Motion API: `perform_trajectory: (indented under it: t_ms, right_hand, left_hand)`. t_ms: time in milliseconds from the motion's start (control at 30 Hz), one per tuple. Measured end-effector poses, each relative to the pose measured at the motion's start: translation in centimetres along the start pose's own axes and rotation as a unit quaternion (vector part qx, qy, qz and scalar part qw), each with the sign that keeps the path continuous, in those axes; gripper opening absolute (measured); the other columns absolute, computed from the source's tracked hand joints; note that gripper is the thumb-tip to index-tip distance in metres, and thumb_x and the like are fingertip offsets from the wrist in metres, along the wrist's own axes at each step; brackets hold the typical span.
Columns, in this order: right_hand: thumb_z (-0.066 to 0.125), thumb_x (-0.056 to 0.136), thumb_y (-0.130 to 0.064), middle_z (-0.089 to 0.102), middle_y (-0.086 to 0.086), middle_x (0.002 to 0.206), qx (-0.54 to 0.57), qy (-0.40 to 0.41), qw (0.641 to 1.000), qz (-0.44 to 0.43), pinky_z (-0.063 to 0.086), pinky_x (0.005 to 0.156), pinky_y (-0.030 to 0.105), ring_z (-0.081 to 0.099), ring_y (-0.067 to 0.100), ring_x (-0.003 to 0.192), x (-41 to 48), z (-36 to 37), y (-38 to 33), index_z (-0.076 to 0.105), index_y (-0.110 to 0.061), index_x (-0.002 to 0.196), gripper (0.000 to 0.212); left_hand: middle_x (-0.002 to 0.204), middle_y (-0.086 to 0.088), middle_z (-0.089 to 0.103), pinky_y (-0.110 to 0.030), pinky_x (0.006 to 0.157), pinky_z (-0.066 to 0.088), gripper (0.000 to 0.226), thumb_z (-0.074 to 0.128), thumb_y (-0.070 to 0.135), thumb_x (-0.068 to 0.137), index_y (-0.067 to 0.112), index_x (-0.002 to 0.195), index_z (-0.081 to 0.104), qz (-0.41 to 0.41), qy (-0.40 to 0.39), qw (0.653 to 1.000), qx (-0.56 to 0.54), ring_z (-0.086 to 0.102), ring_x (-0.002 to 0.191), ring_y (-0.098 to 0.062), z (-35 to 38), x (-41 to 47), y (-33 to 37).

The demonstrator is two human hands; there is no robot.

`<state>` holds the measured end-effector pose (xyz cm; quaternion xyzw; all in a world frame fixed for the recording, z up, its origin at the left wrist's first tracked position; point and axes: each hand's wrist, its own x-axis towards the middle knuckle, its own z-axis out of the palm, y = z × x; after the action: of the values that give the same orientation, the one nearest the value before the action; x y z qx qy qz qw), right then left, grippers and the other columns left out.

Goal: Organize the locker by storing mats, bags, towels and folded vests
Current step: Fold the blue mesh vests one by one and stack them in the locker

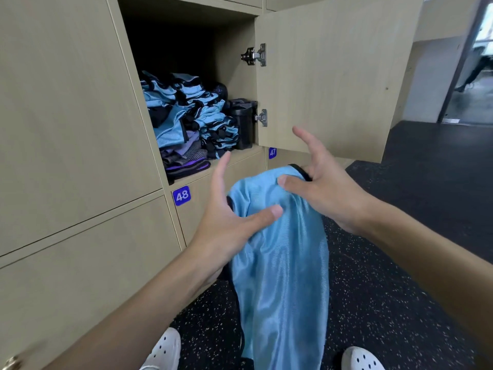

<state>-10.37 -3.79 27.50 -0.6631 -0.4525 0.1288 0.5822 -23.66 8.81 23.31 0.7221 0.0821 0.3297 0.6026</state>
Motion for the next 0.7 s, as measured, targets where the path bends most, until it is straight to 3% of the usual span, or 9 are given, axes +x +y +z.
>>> perform_trajectory:
  t_ms: [100,167,233,333,433,533,567,667,700]
  right_hand:
    - [0.067,0.091,-0.011,0.064,-0.012,0.063,0.008,-0.004,1.000,-0.001,0.049,0.070,0.028,0.057,0.006,0.061,0.0,0.5,0.1,0.017,-0.041,0.151,0.084]
    - [0.081,0.079,-0.029,0.071,-0.008,0.103,0.026,-0.009,0.999,0.017,0.053,0.089,0.034,0.066,0.004,0.093,0.1,0.4,0.5,0.016,-0.043,0.151,0.098]
    - [0.091,0.061,-0.043,0.059,-0.007,0.136,0.047,-0.034,0.997,0.055,0.049,0.102,0.039,0.059,0.010,0.121,0.2,0.2,0.8,0.014,-0.048,0.151,0.119]
    - [0.086,0.070,-0.008,0.068,-0.017,0.119,0.119,-0.103,0.983,0.097,0.055,0.092,0.034,0.066,0.011,0.111,-0.2,0.5,1.2,0.012,-0.039,0.154,0.116]
    - [0.079,0.073,0.007,0.068,0.005,0.121,0.162,-0.083,0.978,0.102,0.051,0.097,0.053,0.068,0.028,0.109,-0.3,1.2,1.3,0.022,-0.039,0.150,0.107]
    - [0.071,0.079,0.011,0.061,0.021,0.123,0.209,0.000,0.972,0.110,0.054,0.089,0.056,0.067,0.040,0.105,0.0,1.4,0.8,0.024,-0.045,0.148,0.101]
    - [0.070,0.080,0.011,0.062,0.018,0.123,0.224,-0.007,0.968,0.110,0.056,0.087,0.053,0.068,0.038,0.104,0.1,1.5,0.9,0.019,-0.047,0.149,0.104]
    - [0.071,0.078,0.012,0.066,-0.012,0.116,0.180,-0.098,0.974,0.093,0.058,0.087,0.040,0.070,0.019,0.105,-0.6,2.3,0.8,0.008,-0.042,0.154,0.112]
    - [0.070,0.079,0.012,0.063,-0.011,0.123,0.164,-0.095,0.978,0.085,0.056,0.089,0.039,0.069,0.017,0.106,-0.6,2.5,0.9,0.009,-0.041,0.154,0.111]
  left_hand:
    - [0.145,0.037,0.032,-0.042,0.113,0.039,0.104,0.092,0.028,0.066,0.060,0.142,0.028,0.024,0.026,0.999,0.014,0.036,0.140,-0.001,0.5,0.1,0.1]
    - [0.143,0.038,0.033,-0.041,0.116,0.036,0.102,0.092,0.027,0.065,0.055,0.143,0.032,0.039,0.057,0.997,0.018,0.030,0.140,0.005,0.2,0.7,0.6]
    - [0.148,0.027,0.038,-0.047,0.112,0.040,0.104,0.094,0.034,0.057,0.055,0.140,0.036,0.039,0.078,0.996,-0.030,0.036,0.142,-0.008,-0.4,1.5,1.0]
    - [0.150,0.012,0.044,-0.051,0.105,0.046,0.101,0.098,0.038,0.048,0.059,0.131,0.044,0.040,0.106,0.990,-0.090,0.046,0.138,-0.024,-1.7,2.6,1.7]
    - [0.145,0.011,0.050,-0.048,0.103,0.048,0.094,0.097,0.034,0.047,0.060,0.122,0.047,0.042,0.132,0.984,-0.113,0.052,0.133,-0.021,-2.7,3.3,2.3]
    - [0.141,0.002,0.055,-0.048,0.098,0.053,0.089,0.092,0.015,0.062,0.052,0.127,0.045,0.025,0.145,0.977,-0.154,0.060,0.125,-0.021,-3.2,3.3,2.9]
    - [0.140,-0.002,0.056,-0.047,0.096,0.055,0.088,0.088,0.008,0.070,0.048,0.133,0.042,0.020,0.150,0.975,-0.163,0.063,0.121,-0.022,-3.2,3.2,3.2]
    - [0.138,-0.004,0.057,-0.045,0.090,0.058,0.086,0.079,0.001,0.079,0.039,0.142,0.035,0.005,0.173,0.970,-0.173,0.068,0.112,-0.021,-3.5,3.3,3.8]
    - [0.136,-0.004,0.059,-0.045,0.090,0.058,0.084,0.080,0.003,0.079,0.037,0.141,0.035,-0.008,0.188,0.967,-0.173,0.068,0.110,-0.021,-3.6,3.4,3.6]
